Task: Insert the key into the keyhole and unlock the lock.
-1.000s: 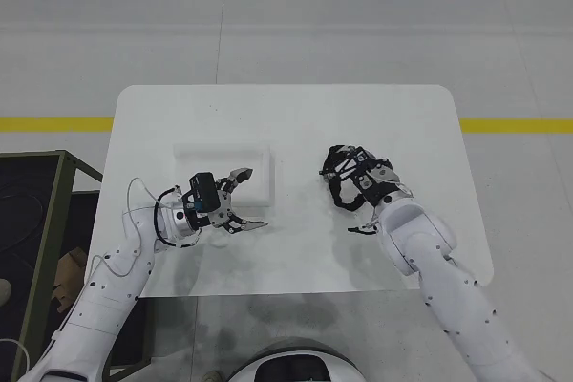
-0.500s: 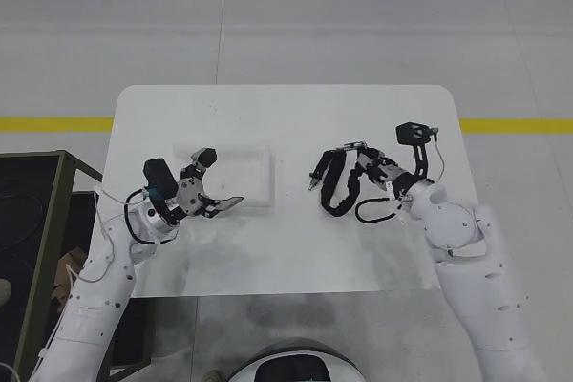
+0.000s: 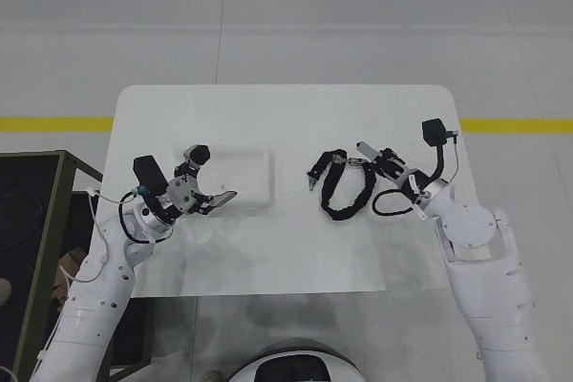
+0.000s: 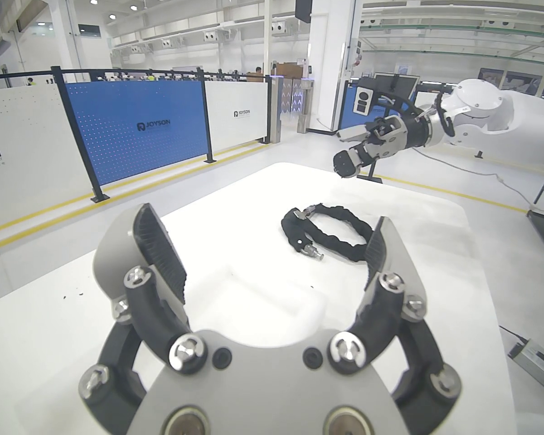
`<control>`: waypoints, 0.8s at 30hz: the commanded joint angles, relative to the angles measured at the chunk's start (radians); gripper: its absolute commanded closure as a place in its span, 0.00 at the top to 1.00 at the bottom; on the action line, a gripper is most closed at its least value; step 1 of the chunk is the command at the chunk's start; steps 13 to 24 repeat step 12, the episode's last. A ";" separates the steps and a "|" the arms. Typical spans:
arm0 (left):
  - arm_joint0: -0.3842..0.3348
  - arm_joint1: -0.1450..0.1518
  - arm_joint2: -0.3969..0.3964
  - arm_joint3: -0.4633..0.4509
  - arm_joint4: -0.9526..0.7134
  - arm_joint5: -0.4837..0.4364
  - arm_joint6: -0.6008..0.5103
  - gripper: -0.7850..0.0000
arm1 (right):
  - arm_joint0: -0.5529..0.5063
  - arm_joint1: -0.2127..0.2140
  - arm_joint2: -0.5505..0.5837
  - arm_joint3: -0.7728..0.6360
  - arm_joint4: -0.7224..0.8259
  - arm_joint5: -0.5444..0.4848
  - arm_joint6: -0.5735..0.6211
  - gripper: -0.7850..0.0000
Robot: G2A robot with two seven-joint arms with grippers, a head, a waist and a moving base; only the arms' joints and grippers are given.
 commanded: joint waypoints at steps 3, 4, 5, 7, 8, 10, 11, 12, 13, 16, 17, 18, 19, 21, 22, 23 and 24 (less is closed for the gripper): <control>0.000 0.000 0.000 0.000 0.000 0.000 0.000 1.00 | -0.017 0.000 -0.003 -0.022 0.020 -0.041 -0.026 1.00; 0.000 0.000 0.000 0.000 0.000 0.000 0.000 1.00 | -0.016 0.000 -0.002 -0.021 0.017 -0.038 -0.026 0.97; 0.000 0.000 0.000 0.000 0.000 0.000 0.000 1.00 | -0.017 0.000 -0.003 -0.023 0.020 -0.042 -0.027 0.99; 0.000 0.000 0.000 0.000 0.000 0.000 0.000 1.00 | -0.017 0.000 -0.003 -0.023 0.021 -0.042 -0.026 1.00; 0.000 0.000 0.000 0.000 0.000 0.000 0.000 1.00 | -0.017 0.000 -0.003 -0.022 0.020 -0.042 -0.026 1.00; 0.000 0.000 0.000 0.000 0.000 0.000 0.000 1.00 | -0.017 0.000 -0.003 -0.022 0.020 -0.041 -0.026 1.00; 0.000 0.000 0.000 0.000 0.000 0.000 0.000 1.00 | -0.017 0.000 -0.003 -0.022 0.020 -0.041 -0.026 1.00; 0.000 0.000 0.000 0.000 0.000 0.000 0.000 1.00 | -0.017 0.000 -0.003 -0.022 0.020 -0.041 -0.026 1.00; 0.000 0.000 0.000 0.000 0.000 0.000 0.000 1.00 | -0.017 0.000 -0.003 -0.022 0.020 -0.041 -0.026 1.00; 0.000 0.000 0.000 0.000 0.000 0.000 0.000 1.00 | -0.017 0.000 -0.003 -0.022 0.020 -0.041 -0.026 1.00; 0.000 0.000 0.000 0.000 0.000 0.000 0.000 1.00 | -0.017 0.000 -0.003 -0.022 0.020 -0.041 -0.026 1.00; 0.000 0.000 0.000 0.000 0.000 0.000 0.000 1.00 | -0.017 0.000 -0.003 -0.022 0.020 -0.041 -0.026 1.00; 0.000 0.000 0.000 0.000 0.000 0.000 0.000 1.00 | -0.017 0.000 -0.003 -0.022 0.020 -0.041 -0.026 1.00; 0.000 0.000 0.000 0.000 0.000 0.000 0.000 1.00 | -0.017 0.000 -0.003 -0.022 0.020 -0.041 -0.026 1.00; 0.000 0.000 0.000 0.000 0.000 0.000 0.000 1.00 | -0.017 0.000 -0.003 -0.022 0.020 -0.041 -0.026 1.00; 0.000 0.000 0.000 0.000 0.000 0.000 0.000 1.00 | -0.017 0.000 -0.003 -0.022 0.020 -0.041 -0.026 1.00; 0.000 0.000 0.000 0.000 0.000 0.000 0.000 1.00 | -0.017 0.000 -0.003 -0.022 0.020 -0.041 -0.026 1.00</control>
